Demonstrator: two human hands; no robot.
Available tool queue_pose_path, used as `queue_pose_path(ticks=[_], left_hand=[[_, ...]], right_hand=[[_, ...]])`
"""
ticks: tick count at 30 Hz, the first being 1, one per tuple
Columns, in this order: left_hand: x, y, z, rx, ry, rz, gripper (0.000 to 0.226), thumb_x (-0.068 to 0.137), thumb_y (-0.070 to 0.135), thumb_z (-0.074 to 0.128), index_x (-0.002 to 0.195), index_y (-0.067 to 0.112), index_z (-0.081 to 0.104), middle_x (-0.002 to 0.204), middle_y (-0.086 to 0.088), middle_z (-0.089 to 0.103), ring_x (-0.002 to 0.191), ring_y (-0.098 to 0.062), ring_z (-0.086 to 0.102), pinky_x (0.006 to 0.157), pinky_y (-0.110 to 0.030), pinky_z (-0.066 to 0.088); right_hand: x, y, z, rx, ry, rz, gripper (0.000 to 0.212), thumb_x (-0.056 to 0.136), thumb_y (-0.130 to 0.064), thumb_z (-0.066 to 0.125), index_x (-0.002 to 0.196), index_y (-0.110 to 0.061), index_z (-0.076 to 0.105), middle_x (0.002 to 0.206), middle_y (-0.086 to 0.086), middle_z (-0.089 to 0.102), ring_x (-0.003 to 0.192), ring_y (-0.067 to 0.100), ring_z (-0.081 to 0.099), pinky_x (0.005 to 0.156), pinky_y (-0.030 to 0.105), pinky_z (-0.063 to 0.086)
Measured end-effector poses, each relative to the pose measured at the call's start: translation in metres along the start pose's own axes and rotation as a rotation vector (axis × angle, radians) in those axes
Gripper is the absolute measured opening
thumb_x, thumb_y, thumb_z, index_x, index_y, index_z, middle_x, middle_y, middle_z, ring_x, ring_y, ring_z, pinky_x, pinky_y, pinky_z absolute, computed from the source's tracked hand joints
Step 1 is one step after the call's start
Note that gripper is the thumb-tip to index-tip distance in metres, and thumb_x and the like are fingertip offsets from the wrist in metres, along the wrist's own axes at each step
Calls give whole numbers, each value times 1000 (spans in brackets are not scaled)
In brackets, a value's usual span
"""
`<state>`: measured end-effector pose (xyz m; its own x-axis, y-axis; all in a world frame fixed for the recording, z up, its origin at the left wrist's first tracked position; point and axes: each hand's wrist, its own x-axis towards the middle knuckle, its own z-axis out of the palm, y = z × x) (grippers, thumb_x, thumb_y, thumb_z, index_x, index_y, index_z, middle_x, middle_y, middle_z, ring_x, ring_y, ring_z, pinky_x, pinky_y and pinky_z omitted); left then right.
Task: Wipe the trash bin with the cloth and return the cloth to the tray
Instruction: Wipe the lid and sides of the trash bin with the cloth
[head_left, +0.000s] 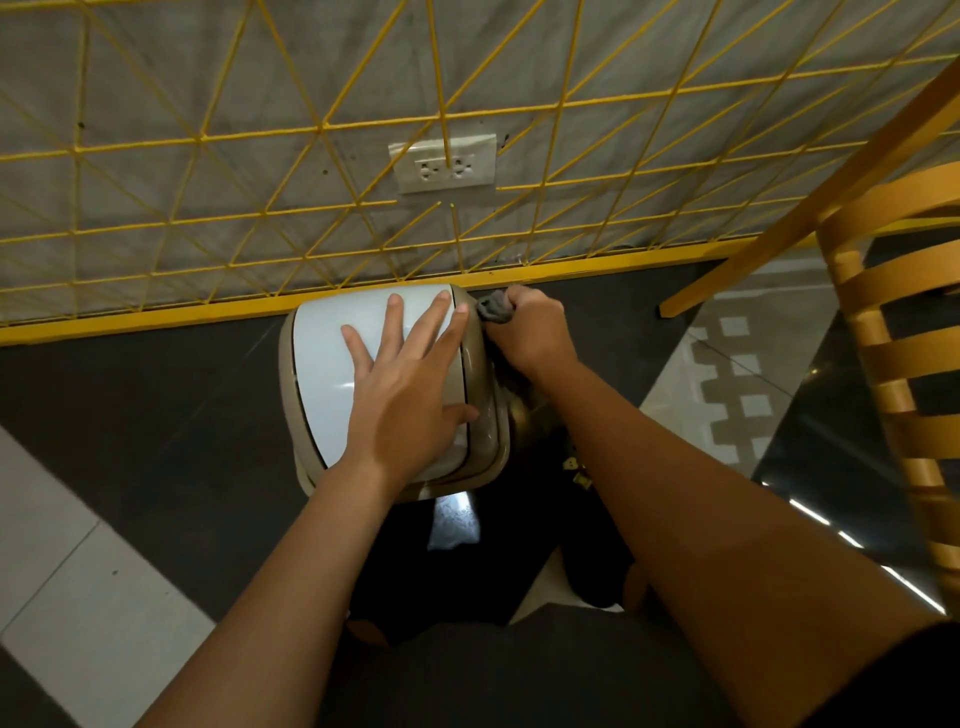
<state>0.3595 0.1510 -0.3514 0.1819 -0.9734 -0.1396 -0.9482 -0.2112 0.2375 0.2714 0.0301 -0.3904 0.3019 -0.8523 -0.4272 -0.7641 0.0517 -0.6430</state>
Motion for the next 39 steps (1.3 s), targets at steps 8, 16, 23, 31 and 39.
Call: queue_pose_path(ticks=[8, 16, 23, 31, 39], left_hand=[[-3, 0, 1, -34, 19, -9, 93, 61, 26, 84, 140, 12, 37, 148, -9, 34, 137, -46, 20, 99, -73, 12], [-2, -1, 2, -4, 26, 10, 94, 59, 27, 85, 139, 10, 39, 147, -10, 37, 135, -48, 24, 96, -75, 15], [-1, -3, 3, 43, 38, 7, 96, 54, 31, 87, 137, 9, 42, 143, -12, 42, 131, -50, 30, 91, -76, 21], [-1, 0, 2, 37, 17, -20, 95, 65, 35, 80, 144, 17, 30, 153, -3, 25, 140, -41, 13, 102, -70, 11], [1, 3, -1, 30, -31, -45, 94, 75, 43, 69, 147, 24, 13, 157, 2, 7, 143, -33, -2, 108, -63, 2]], right_hand=[[-45, 35, -2, 234, -143, 149, 12, 79, -15, 69, 91, -11, 68, 87, 6, 65, 86, 20, 61, 77, 29, 49], [-19, 19, 1, 363, -6, 110, 22, 82, -20, 69, 101, -12, 72, 101, 10, 72, 98, 22, 65, 92, 38, 51], [5, -1, 5, 244, 37, 1, 19, 88, -16, 60, 103, -9, 70, 100, 11, 70, 88, 16, 60, 71, 21, 44], [-63, 42, 15, 85, 60, -62, 26, 88, -1, 52, 110, -5, 65, 112, 15, 62, 104, 28, 57, 85, 23, 40], [-107, 65, 27, -94, 90, -227, 36, 80, 10, 48, 108, -1, 65, 101, 14, 59, 96, 28, 54, 81, 22, 40]])
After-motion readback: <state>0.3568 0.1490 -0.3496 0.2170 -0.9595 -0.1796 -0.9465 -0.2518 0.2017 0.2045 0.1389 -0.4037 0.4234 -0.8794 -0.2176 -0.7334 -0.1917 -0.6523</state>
